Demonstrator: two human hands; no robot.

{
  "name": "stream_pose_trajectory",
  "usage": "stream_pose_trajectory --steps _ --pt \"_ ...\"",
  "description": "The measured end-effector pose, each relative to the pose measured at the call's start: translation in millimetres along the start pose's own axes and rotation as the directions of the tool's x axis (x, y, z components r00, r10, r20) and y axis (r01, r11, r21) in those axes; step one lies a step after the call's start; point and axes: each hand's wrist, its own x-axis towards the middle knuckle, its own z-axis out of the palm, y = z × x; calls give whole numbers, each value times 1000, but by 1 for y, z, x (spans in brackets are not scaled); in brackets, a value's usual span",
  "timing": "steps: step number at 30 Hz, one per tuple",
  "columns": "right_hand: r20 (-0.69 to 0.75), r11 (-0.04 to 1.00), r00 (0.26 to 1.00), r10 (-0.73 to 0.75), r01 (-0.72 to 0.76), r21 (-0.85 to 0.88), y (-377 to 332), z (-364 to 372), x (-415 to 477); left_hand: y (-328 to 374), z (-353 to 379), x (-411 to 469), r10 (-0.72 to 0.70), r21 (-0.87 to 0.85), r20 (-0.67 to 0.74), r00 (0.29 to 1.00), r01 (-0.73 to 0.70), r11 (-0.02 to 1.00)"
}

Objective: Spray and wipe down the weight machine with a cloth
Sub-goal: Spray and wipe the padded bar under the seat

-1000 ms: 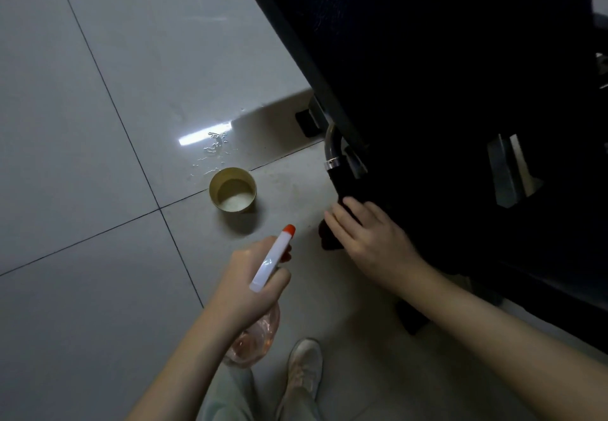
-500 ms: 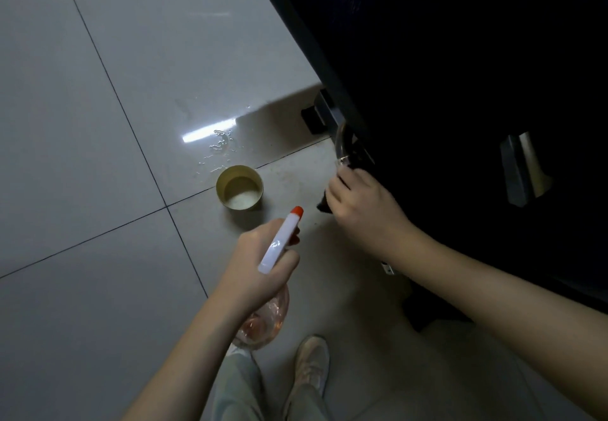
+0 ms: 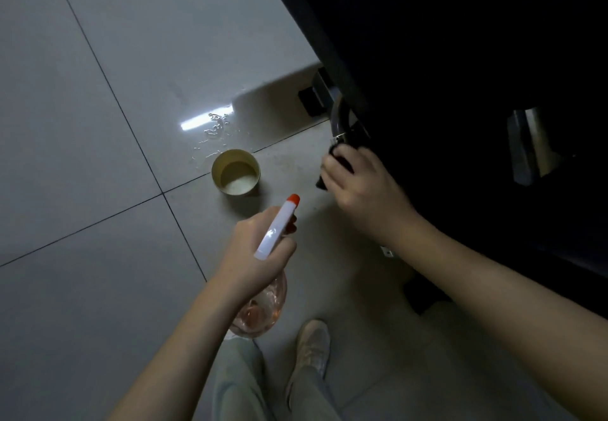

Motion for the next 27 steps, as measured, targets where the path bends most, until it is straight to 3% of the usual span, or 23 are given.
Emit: stream_pose_trajectory --steps 4,8,18,23,27 --pt "-112 973 986 125 -100 206 -9 -2 -36 4 -4 -1 33 8 10 999 -33 999" --pt "-103 920 951 292 -249 303 -13 3 -29 3 -3 2 52 20 9 999 -52 998" --pt "-50 856 922 385 -336 392 -32 4 -88 8 5 -7 50 42 57 997 -52 998" --pt "83 752 841 534 -518 408 -42 0 -80 7 10 -10 57 69 48 997 -60 996" --pt "89 795 874 477 -473 379 -43 6 -104 6 18 -12 43 44 48 998 -45 998"
